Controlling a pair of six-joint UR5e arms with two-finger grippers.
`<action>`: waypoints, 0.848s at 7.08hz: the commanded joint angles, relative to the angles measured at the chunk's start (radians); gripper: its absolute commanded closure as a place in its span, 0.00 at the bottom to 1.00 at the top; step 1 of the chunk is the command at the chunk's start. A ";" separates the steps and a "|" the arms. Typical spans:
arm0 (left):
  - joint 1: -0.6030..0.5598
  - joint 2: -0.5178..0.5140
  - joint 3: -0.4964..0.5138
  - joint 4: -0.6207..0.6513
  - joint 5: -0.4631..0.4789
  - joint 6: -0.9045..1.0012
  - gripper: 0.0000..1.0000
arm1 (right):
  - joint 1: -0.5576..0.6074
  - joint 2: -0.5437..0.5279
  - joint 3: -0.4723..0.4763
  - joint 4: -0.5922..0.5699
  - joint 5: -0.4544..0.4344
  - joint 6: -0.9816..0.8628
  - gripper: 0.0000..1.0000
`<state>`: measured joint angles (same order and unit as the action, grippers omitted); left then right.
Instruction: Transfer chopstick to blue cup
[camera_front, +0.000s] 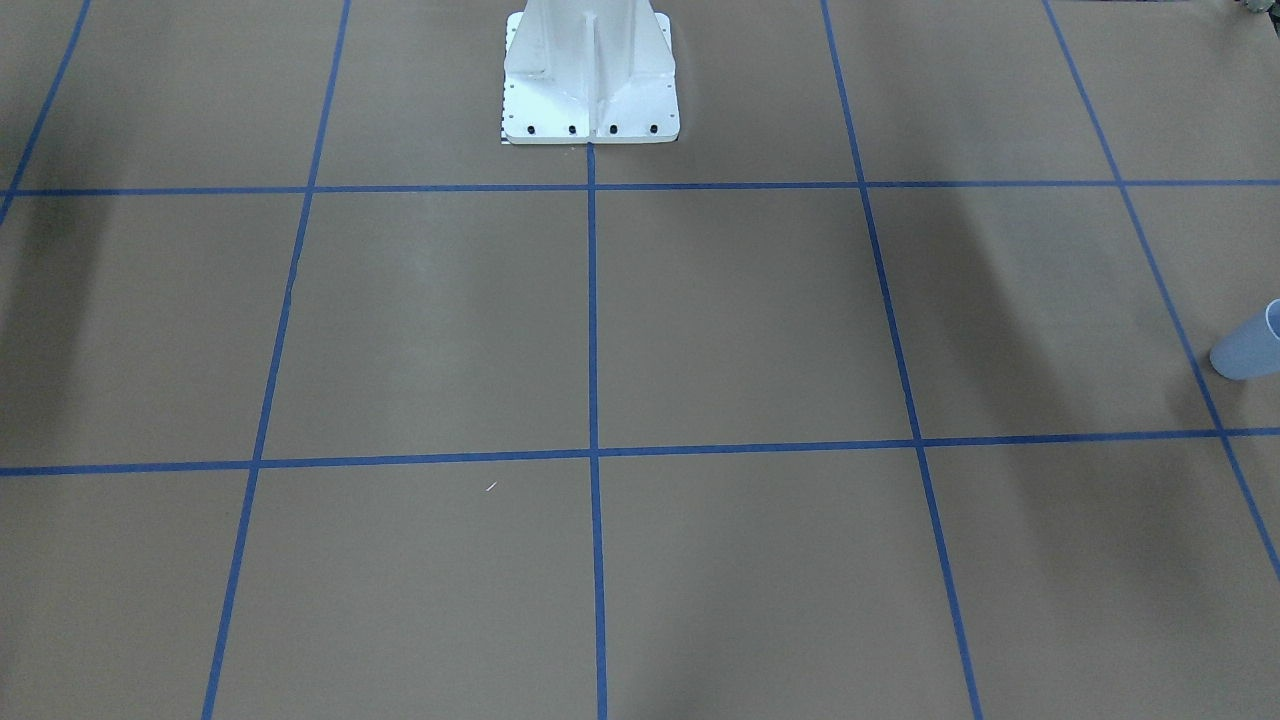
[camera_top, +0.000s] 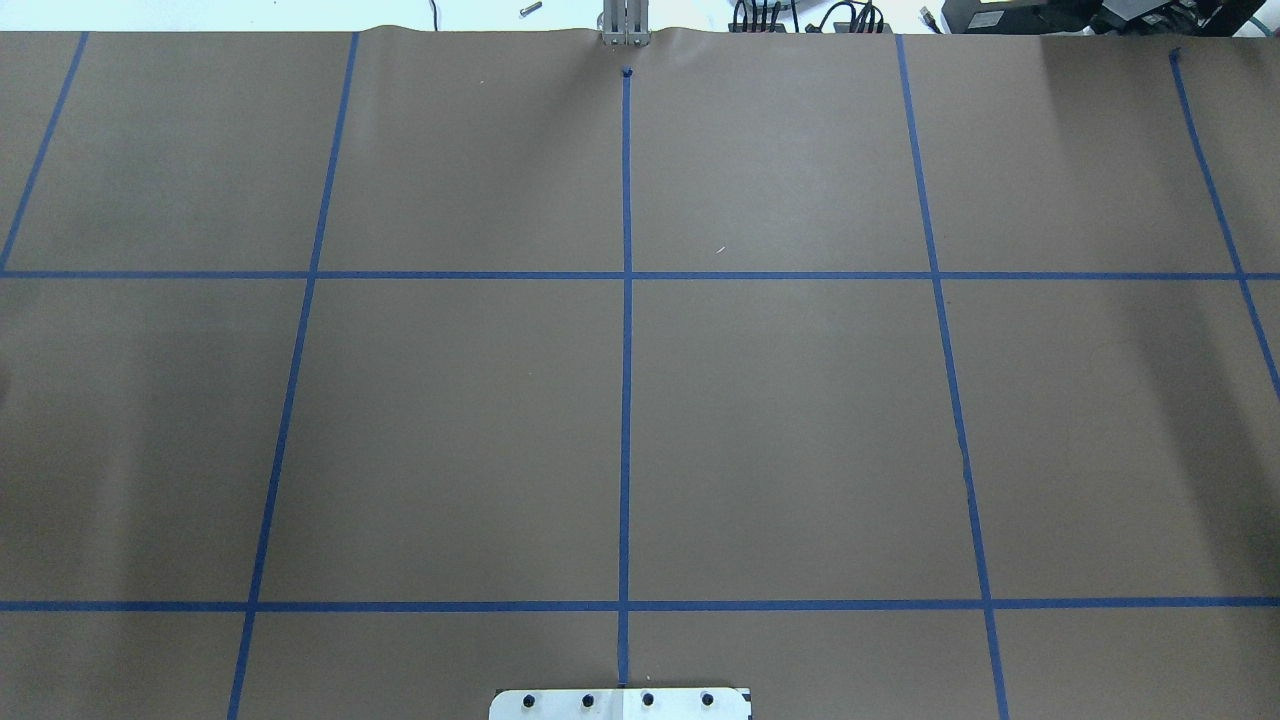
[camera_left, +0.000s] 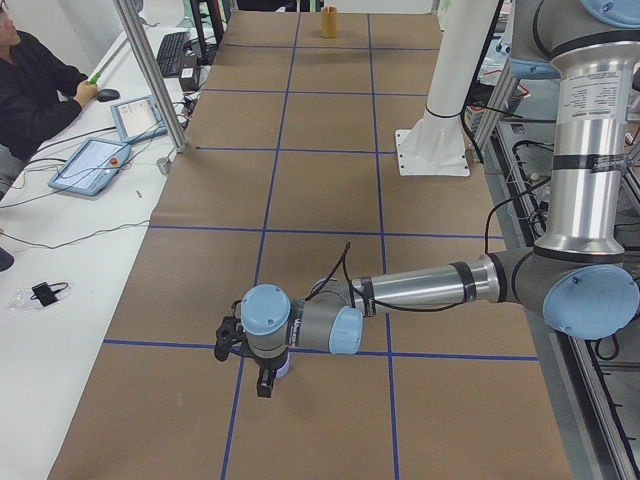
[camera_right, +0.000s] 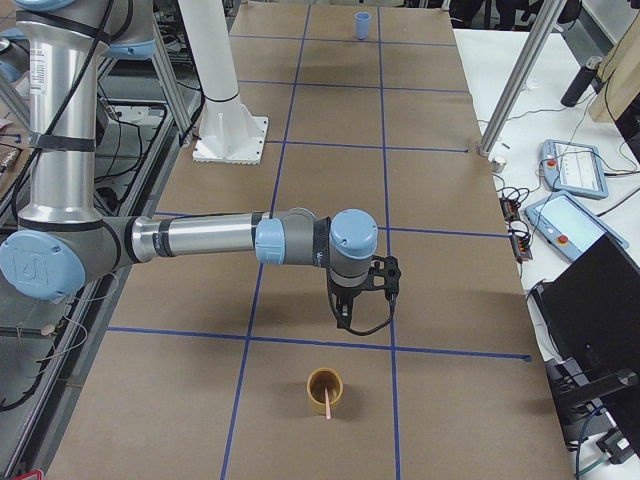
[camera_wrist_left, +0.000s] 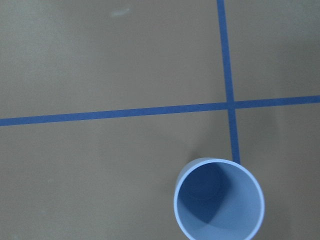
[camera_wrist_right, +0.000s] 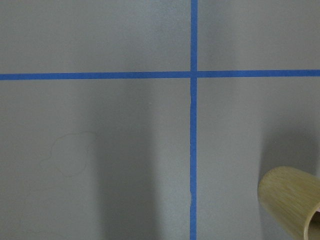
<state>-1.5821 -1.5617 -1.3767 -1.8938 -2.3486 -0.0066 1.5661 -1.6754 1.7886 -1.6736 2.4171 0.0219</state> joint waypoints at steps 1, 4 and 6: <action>-0.004 -0.017 0.049 -0.008 -0.005 0.000 0.01 | 0.000 -0.001 0.000 0.002 0.019 0.003 0.00; -0.002 -0.046 0.064 -0.016 -0.008 -0.082 0.01 | 0.000 -0.001 -0.001 0.000 0.019 0.006 0.00; -0.001 -0.075 0.106 -0.030 -0.008 -0.081 0.01 | 0.000 0.000 0.000 0.000 0.022 0.007 0.00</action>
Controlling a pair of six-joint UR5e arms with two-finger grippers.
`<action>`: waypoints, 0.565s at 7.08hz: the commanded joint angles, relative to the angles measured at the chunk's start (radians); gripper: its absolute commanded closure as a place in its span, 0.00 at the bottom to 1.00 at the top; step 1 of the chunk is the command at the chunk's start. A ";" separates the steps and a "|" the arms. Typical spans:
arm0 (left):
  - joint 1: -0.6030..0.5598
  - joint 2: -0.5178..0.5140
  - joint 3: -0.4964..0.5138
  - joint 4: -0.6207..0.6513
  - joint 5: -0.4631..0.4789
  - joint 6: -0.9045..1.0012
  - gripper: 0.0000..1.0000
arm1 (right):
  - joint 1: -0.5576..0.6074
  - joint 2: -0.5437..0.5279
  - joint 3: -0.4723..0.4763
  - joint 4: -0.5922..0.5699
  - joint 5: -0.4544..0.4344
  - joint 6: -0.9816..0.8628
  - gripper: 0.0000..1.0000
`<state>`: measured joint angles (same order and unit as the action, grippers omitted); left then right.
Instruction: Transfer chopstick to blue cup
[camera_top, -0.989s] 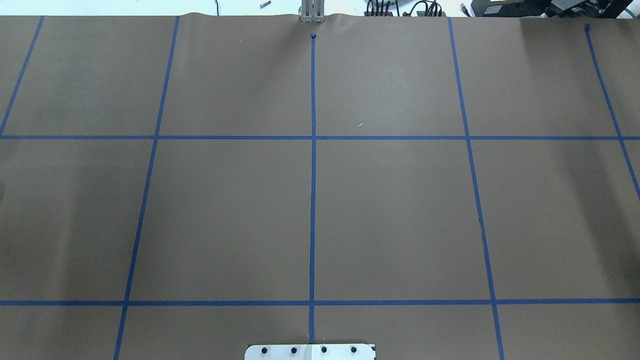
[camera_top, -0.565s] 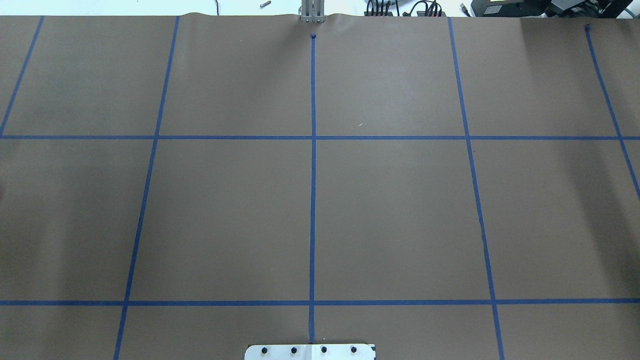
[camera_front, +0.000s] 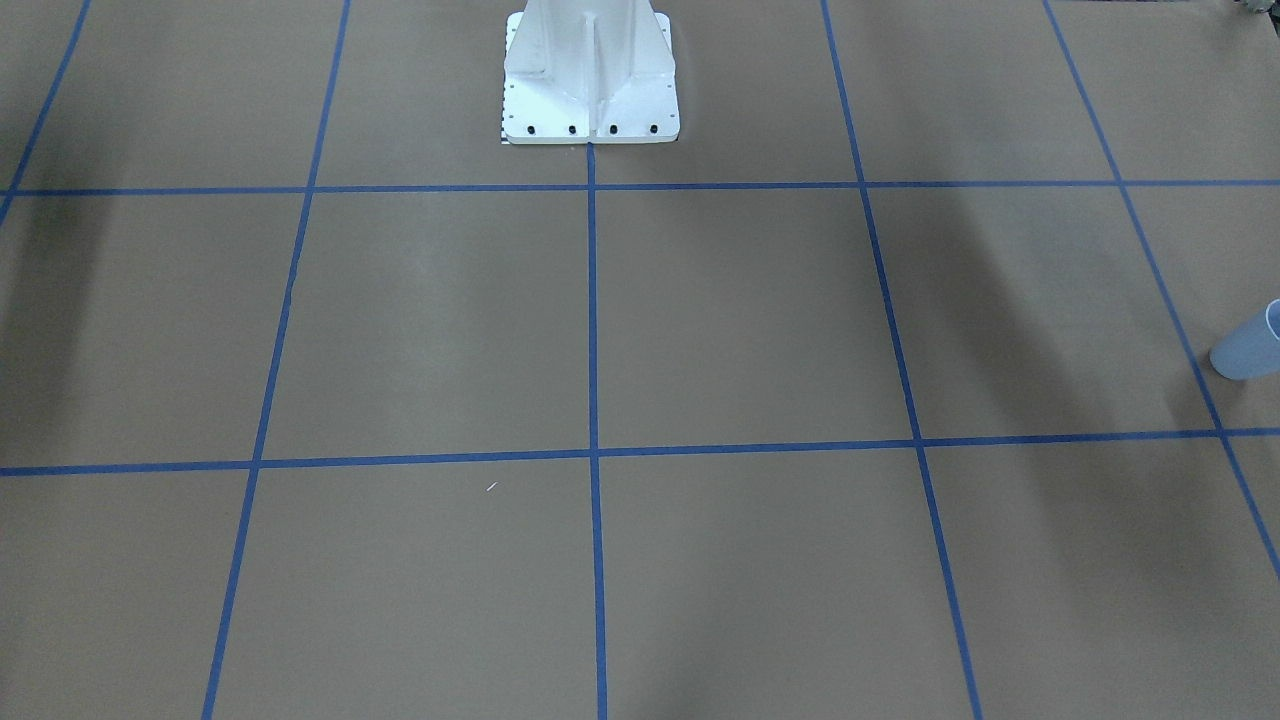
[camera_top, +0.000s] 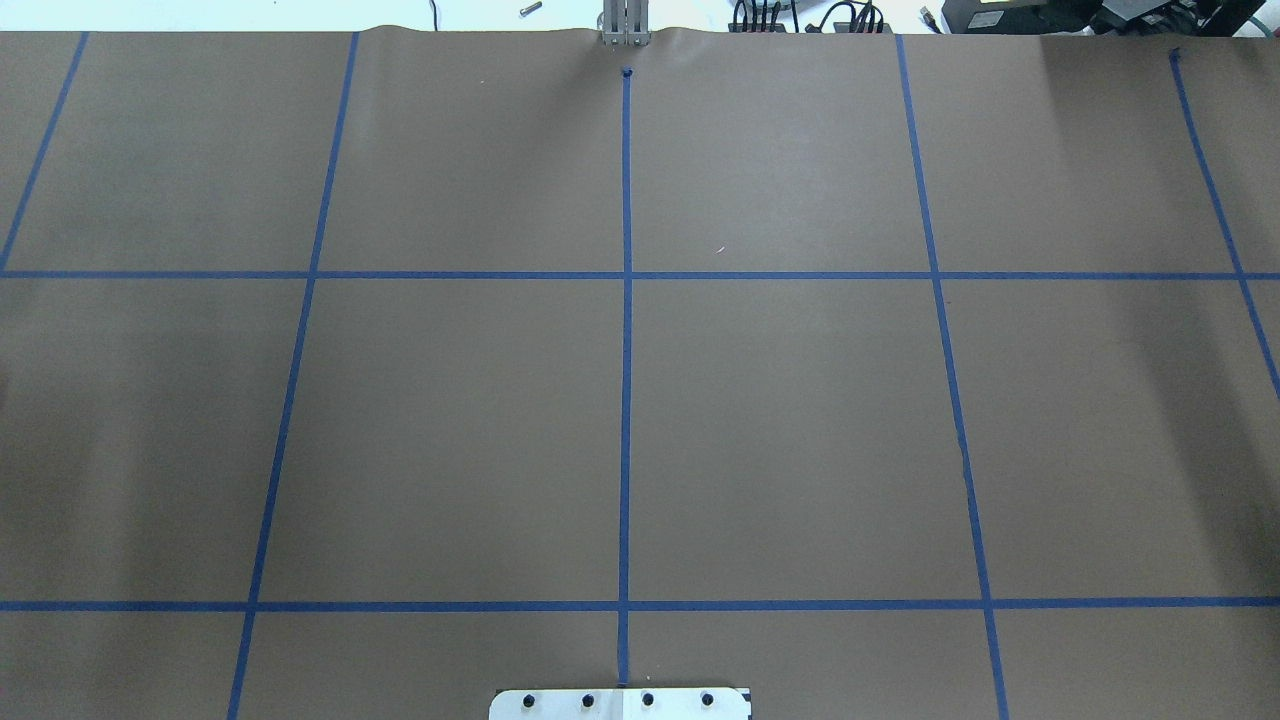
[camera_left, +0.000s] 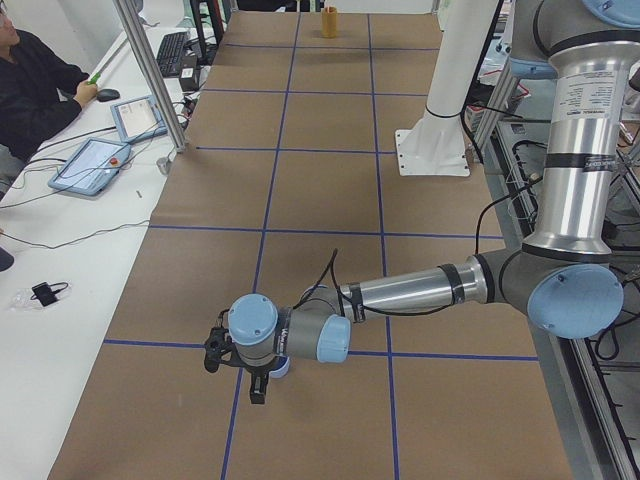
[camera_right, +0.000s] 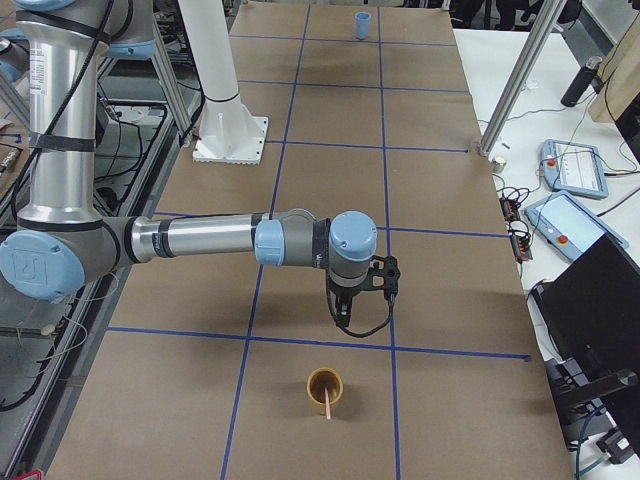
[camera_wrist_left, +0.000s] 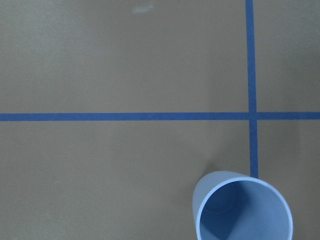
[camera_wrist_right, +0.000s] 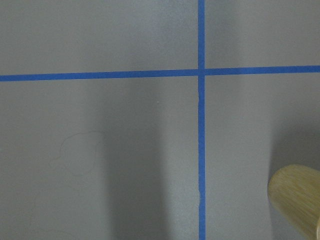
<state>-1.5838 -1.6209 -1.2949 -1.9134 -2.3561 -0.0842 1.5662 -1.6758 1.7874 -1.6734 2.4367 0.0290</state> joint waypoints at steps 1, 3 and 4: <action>0.002 -0.017 0.060 -0.062 0.000 -0.005 0.01 | 0.000 0.001 0.001 0.000 0.002 0.000 0.00; 0.007 -0.020 0.080 -0.087 0.000 -0.006 0.01 | 0.000 0.001 0.003 0.000 0.002 0.000 0.00; 0.019 -0.031 0.082 -0.087 0.001 -0.006 0.01 | 0.000 0.001 0.001 0.000 0.002 0.000 0.00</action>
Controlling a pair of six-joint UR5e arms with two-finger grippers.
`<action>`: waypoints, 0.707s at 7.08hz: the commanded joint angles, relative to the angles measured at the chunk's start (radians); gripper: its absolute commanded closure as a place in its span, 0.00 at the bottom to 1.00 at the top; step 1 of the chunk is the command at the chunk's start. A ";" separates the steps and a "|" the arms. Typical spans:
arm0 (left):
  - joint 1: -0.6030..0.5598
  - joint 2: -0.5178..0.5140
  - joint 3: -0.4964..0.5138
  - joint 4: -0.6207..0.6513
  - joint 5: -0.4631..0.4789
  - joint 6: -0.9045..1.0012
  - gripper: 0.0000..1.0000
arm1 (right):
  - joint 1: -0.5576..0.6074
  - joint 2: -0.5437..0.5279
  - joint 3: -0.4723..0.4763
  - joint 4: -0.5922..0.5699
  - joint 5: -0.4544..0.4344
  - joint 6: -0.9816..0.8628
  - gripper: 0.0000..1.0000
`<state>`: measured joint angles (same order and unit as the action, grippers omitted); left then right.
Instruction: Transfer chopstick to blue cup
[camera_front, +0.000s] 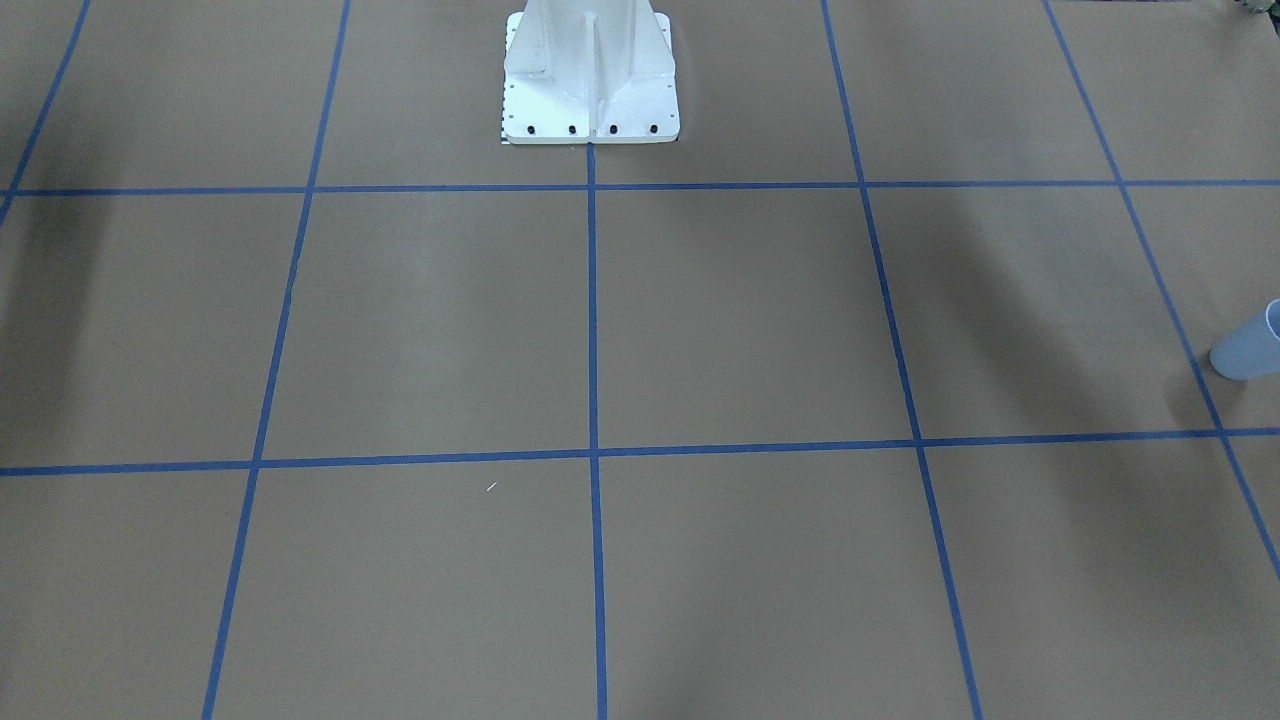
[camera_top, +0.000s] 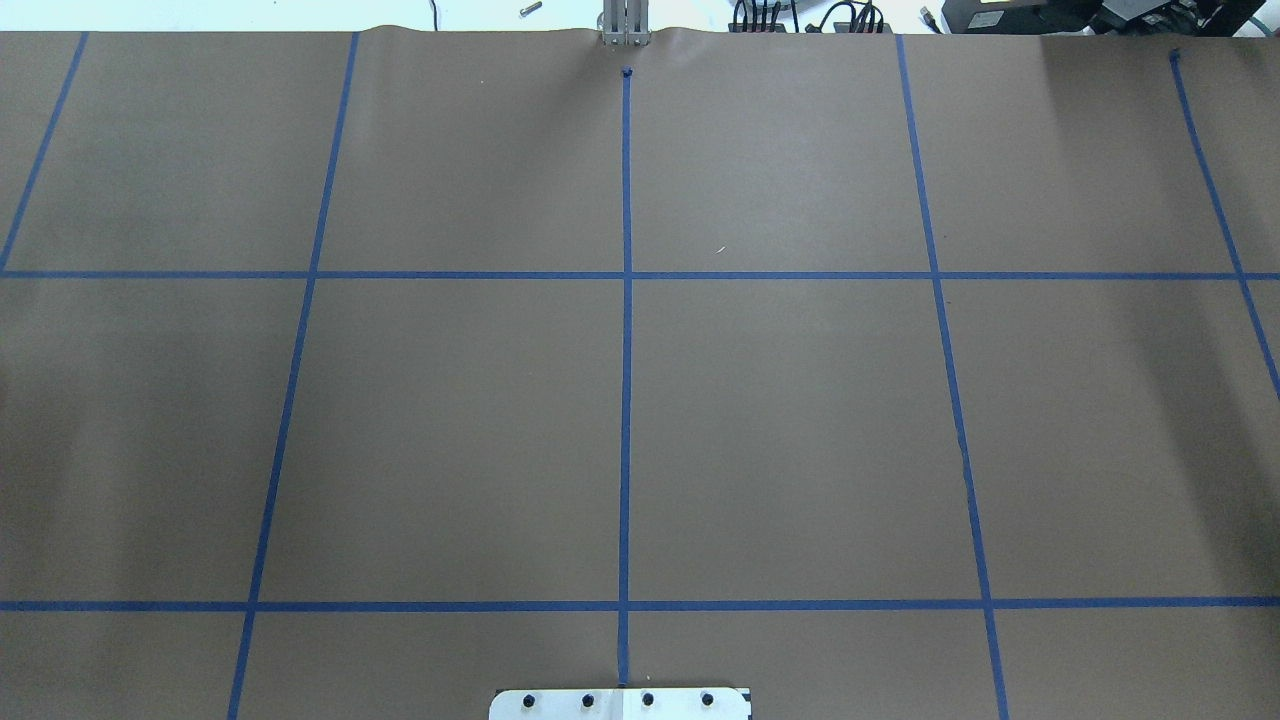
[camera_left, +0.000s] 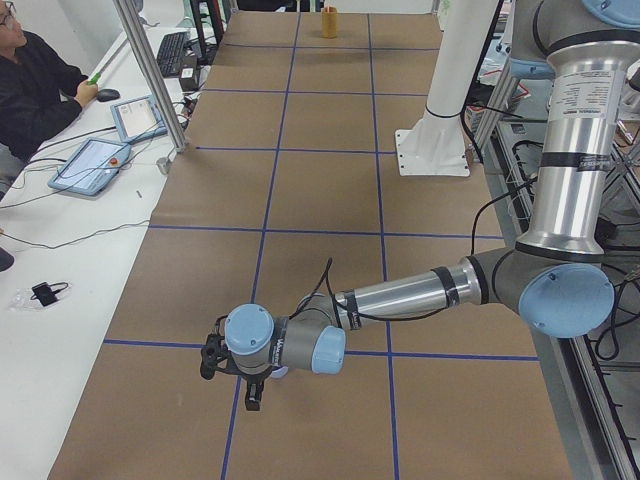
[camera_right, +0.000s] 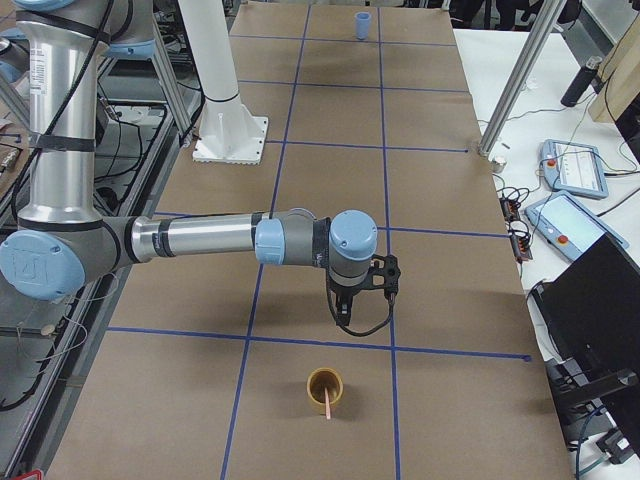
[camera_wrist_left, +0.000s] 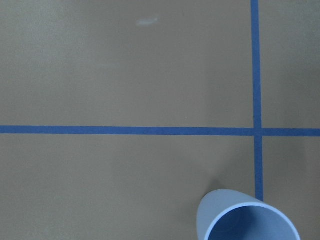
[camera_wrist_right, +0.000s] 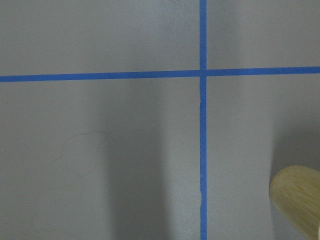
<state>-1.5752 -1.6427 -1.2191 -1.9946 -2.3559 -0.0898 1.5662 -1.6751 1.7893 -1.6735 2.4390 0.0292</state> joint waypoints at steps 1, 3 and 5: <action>0.027 -0.015 0.007 -0.007 0.000 -0.028 0.01 | 0.000 0.000 -0.001 0.000 0.000 0.000 0.00; 0.087 -0.019 0.021 -0.045 0.003 -0.042 0.01 | 0.000 0.000 -0.001 0.000 0.000 0.000 0.00; 0.090 -0.016 0.021 -0.046 0.001 -0.042 0.01 | 0.000 -0.002 0.004 0.000 0.000 0.000 0.00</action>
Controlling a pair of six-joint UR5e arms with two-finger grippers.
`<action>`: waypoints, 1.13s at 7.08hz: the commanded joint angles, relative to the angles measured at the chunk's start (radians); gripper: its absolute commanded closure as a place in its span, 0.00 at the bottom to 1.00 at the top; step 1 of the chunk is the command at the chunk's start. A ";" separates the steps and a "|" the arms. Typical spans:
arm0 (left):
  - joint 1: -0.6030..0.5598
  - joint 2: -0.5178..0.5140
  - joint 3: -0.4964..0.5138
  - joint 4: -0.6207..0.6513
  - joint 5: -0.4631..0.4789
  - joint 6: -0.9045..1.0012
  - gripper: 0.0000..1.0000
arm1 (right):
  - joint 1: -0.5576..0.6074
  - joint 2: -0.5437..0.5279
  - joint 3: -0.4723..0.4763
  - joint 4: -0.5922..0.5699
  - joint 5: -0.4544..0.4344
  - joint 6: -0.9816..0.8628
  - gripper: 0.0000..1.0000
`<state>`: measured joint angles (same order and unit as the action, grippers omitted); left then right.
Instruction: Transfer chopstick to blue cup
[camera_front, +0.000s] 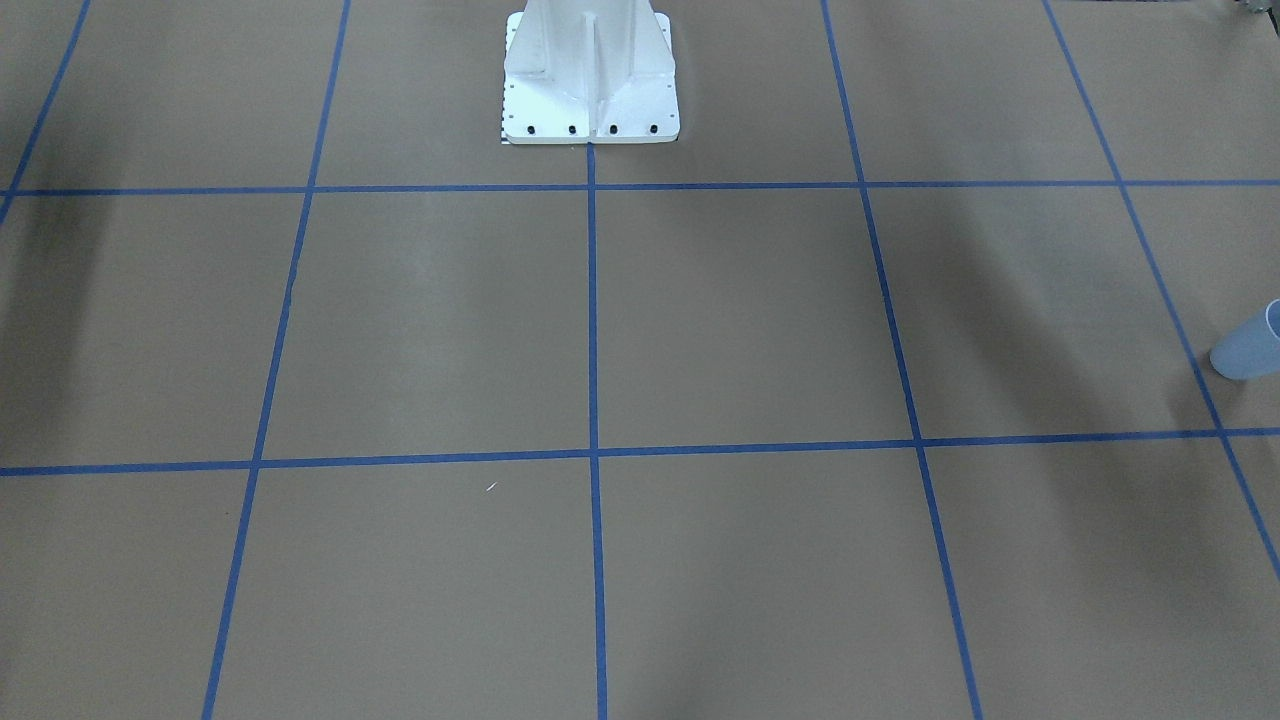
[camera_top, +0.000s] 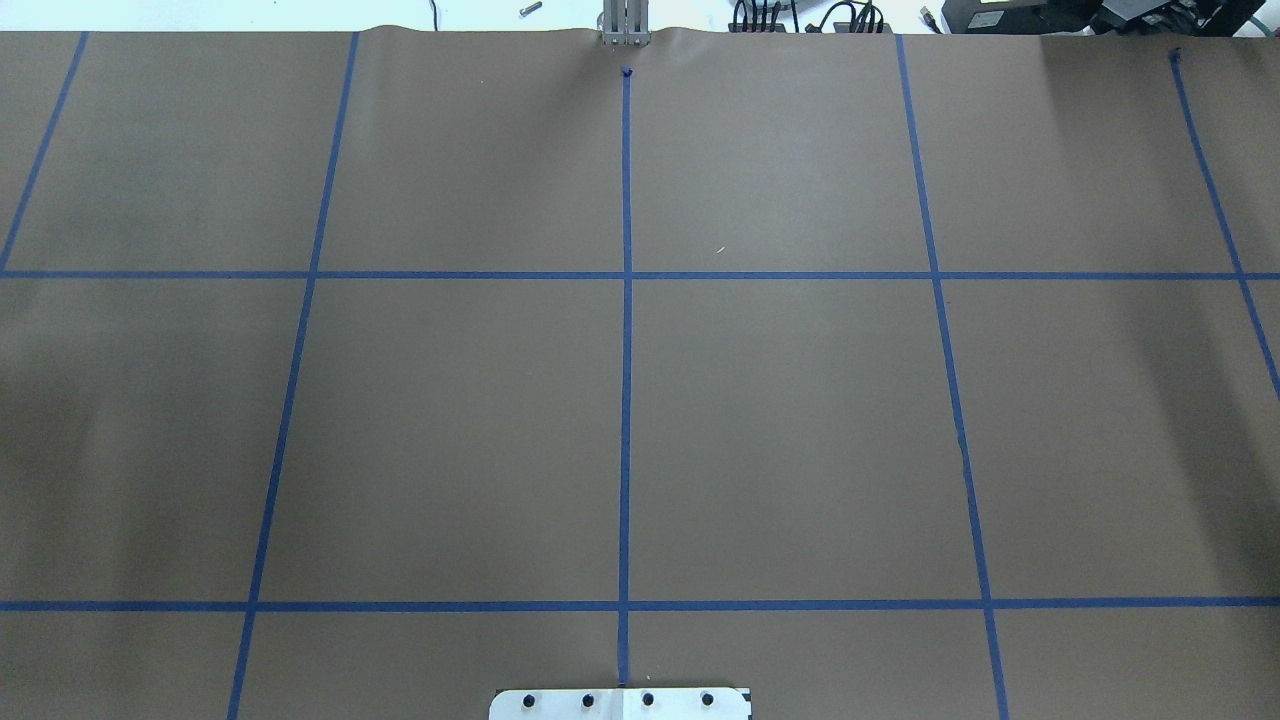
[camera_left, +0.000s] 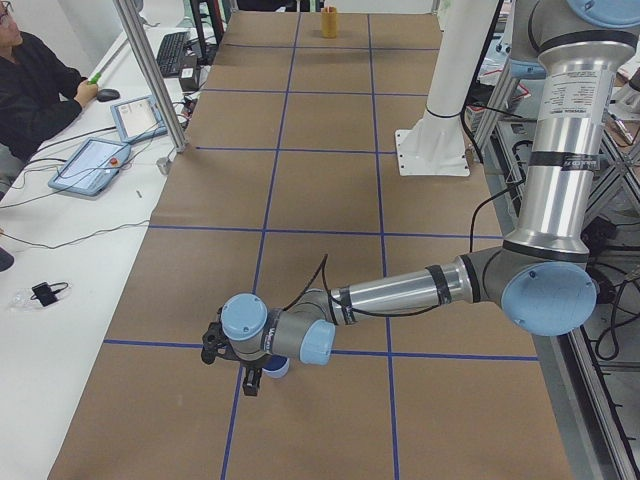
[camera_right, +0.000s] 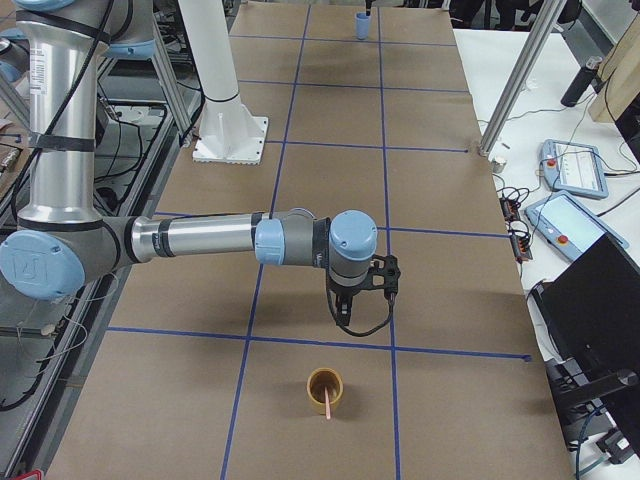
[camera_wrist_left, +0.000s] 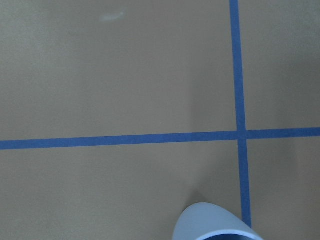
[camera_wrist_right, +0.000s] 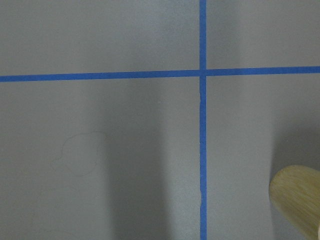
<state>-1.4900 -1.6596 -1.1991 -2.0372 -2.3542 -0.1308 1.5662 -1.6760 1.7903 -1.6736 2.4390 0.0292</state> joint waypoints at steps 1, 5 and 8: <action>0.007 0.007 -0.002 -0.003 -0.002 0.000 0.01 | 0.000 -0.001 0.006 0.000 0.018 0.000 0.00; 0.008 0.021 0.001 -0.001 0.000 0.002 0.01 | 0.002 -0.001 0.006 0.000 0.037 0.000 0.00; 0.036 0.037 0.003 -0.001 0.001 0.003 0.01 | 0.002 -0.001 0.001 0.000 0.035 0.000 0.00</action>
<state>-1.4684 -1.6302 -1.1967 -2.0387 -2.3547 -0.1273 1.5677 -1.6767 1.7916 -1.6736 2.4748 0.0291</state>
